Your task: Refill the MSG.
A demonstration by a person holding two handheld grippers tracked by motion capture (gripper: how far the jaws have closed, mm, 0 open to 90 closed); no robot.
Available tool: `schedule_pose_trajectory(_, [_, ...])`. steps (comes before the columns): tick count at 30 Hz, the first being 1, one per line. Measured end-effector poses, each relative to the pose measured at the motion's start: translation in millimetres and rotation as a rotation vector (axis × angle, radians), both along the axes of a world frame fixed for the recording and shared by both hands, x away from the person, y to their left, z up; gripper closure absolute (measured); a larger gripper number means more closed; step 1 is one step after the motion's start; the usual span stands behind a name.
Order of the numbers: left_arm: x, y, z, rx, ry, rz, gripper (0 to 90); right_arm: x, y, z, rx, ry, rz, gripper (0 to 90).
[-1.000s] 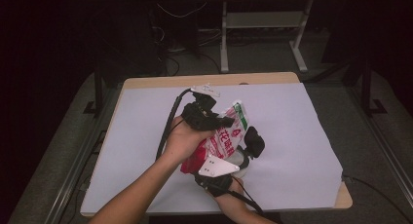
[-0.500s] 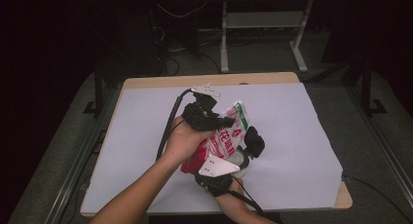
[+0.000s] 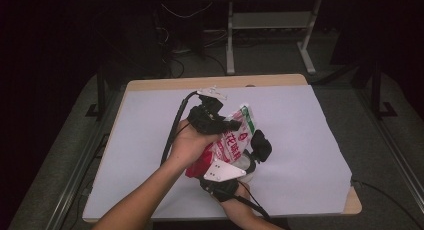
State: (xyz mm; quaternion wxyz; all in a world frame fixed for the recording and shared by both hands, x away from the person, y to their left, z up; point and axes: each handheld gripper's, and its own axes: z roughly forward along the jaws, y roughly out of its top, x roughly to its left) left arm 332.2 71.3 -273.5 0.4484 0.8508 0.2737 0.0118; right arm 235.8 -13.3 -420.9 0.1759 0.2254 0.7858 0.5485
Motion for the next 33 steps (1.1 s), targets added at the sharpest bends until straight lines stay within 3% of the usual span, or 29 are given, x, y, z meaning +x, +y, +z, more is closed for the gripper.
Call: schedule_pose_trajectory(33, [0.1, -2.9, -1.1, 0.005, 0.005, 0.004, 89.8, -0.6, 2.2, 0.1, 0.010, -0.004, 0.008, 89.9])
